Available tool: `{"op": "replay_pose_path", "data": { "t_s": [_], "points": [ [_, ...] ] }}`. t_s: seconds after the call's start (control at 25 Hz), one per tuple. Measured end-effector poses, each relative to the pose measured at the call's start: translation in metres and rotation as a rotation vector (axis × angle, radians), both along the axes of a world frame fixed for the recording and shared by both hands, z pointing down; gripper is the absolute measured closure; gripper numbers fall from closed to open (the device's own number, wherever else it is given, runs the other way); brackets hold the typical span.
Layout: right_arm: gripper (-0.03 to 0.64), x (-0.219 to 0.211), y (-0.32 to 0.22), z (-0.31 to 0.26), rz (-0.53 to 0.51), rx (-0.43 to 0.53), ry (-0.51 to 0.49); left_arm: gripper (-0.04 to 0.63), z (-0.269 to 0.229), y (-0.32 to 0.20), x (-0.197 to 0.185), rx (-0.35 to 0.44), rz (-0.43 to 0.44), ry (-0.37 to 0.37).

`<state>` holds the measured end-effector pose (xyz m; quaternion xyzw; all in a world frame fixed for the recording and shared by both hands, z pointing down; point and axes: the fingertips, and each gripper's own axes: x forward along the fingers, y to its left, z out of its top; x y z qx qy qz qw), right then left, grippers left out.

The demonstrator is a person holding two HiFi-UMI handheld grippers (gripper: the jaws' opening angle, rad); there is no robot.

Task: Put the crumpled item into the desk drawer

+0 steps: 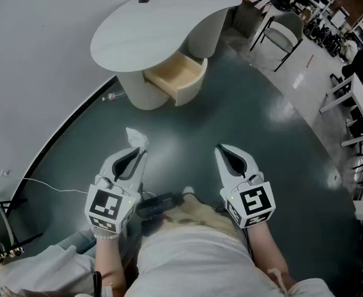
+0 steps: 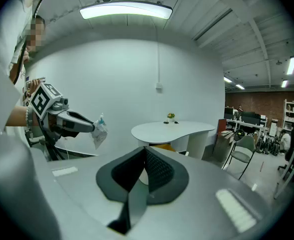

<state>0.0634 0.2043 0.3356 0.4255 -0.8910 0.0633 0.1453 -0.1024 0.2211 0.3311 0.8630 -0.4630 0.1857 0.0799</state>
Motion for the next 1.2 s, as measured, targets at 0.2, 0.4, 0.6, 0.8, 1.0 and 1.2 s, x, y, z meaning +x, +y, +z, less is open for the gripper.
{"op": "replay_pose_path", "data": {
  "t_s": [0.2,0.4,0.6,0.8,1.0,1.2],
  "points": [
    [0.612,-0.004,-0.003,-0.005,-0.001,0.0,0.003,0.554,-0.002,-0.001,-0.005,0.001,0.001,0.001],
    [0.612,-0.004,-0.004,-0.005,-0.001,-0.002,0.004,0.554,-0.001,-0.002,-0.005,0.002,-0.006,0.006],
    [0.612,-0.001,-0.007,-0.001,-0.008,-0.005,0.006,0.554,0.002,-0.005,-0.002,0.0,-0.009,0.006],
    [0.612,-0.003,-0.008,-0.001,-0.015,-0.007,-0.009,0.554,0.001,-0.005,-0.002,0.001,-0.015,0.009],
    [0.612,-0.001,-0.01,-0.002,-0.01,-0.008,-0.026,0.554,-0.004,-0.007,0.001,0.014,-0.023,0.023],
    [0.612,0.002,-0.011,-0.003,-0.007,-0.017,-0.029,0.554,-0.005,-0.006,0.004,0.021,-0.024,0.009]
  ]
}}
